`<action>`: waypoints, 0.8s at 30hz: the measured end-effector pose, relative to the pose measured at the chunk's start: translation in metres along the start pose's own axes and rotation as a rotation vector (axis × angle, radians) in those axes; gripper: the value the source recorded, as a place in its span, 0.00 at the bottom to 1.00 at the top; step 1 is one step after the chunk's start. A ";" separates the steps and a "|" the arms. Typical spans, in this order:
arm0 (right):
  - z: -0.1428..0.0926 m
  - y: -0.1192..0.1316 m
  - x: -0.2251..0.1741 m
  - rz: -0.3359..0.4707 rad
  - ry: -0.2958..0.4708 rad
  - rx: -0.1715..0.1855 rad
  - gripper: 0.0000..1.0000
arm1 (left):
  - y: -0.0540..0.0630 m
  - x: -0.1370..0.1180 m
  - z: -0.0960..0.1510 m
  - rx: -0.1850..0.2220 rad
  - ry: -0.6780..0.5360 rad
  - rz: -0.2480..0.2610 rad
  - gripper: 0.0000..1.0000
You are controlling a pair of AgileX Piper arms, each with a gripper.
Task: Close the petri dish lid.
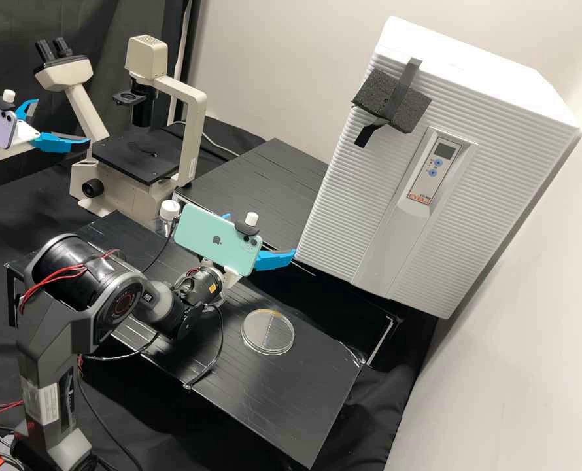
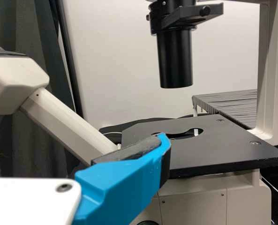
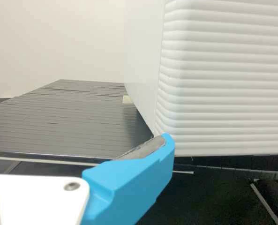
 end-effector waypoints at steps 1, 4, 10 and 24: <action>0.000 0.000 0.000 0.000 0.000 0.000 1.00 | 0.000 0.000 0.000 0.000 0.000 0.000 1.00; 0.000 0.000 0.000 0.000 0.000 0.000 1.00 | 0.000 0.000 0.000 0.000 0.000 0.000 1.00; 0.001 0.000 -0.002 0.000 -0.003 0.000 1.00 | 0.000 0.000 0.000 0.000 0.000 0.000 1.00; 0.024 0.033 -0.062 0.170 -0.010 0.047 1.00 | 0.000 0.000 0.000 0.000 0.000 0.000 1.00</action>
